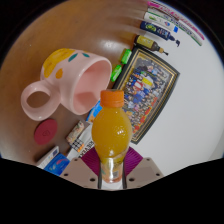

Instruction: Pour water

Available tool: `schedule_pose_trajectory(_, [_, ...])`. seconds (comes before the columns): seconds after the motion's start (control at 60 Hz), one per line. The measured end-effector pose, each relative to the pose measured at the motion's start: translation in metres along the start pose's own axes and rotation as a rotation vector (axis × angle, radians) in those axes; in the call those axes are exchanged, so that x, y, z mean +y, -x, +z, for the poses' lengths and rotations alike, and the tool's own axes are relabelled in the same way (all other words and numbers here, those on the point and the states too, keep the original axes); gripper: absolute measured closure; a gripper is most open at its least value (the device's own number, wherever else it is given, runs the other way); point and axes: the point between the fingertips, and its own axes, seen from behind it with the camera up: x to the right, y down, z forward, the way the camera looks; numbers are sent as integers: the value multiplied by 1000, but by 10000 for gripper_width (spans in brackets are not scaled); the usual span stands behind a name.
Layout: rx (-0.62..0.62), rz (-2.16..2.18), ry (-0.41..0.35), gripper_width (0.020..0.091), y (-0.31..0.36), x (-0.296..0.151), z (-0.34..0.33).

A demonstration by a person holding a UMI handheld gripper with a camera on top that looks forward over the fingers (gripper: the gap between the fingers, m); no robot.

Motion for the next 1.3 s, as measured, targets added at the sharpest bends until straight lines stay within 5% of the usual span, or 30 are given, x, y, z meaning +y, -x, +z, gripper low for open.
schedule_pose_trajectory(0.25, [-58, 239, -38, 836, -2, -1, -7])
schedule_pose_trajectory(0.633, [-286, 1404, -212, 829, -16, 8, -37])
schedule_pose_trajectory(1.05, [-476, 1931, -195, 828, 89, -3, 2])
schedule_pose_trajectory(1.3, [-464, 1999, -230, 808, 108, -13, 9])
